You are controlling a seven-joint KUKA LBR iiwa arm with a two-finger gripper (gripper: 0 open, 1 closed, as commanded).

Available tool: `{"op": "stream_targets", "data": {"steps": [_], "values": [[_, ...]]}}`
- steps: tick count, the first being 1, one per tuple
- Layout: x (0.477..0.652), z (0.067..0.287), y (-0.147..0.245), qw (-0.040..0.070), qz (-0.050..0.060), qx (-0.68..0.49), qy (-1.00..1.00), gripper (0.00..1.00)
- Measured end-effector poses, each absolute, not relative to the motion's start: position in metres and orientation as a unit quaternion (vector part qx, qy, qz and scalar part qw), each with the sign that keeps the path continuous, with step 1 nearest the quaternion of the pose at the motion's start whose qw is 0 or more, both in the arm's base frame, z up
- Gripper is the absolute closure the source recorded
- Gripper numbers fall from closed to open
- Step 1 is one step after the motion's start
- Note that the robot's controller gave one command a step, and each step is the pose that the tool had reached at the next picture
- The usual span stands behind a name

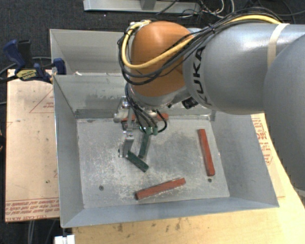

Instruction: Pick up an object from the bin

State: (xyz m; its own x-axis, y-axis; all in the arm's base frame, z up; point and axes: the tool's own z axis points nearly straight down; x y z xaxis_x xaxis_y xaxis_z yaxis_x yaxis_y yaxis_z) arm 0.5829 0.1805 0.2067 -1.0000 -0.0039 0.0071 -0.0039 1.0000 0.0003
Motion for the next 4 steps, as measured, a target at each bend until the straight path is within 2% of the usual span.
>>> {"op": "stream_targets", "data": {"steps": [1, 2, 3, 4], "values": [[0.585, 0.212, 0.180, -0.001, -0.001, 0.001, -1.000, 0.00], [0.581, 0.153, 0.154, -0.003, -0.002, -0.004, -1.000, 0.00], [0.570, 0.135, 0.104, 0.001, 0.001, 0.034, -0.999, 0.00], [0.577, 0.134, 0.122, -0.001, -0.001, -0.023, -1.000, 0.00]]}}
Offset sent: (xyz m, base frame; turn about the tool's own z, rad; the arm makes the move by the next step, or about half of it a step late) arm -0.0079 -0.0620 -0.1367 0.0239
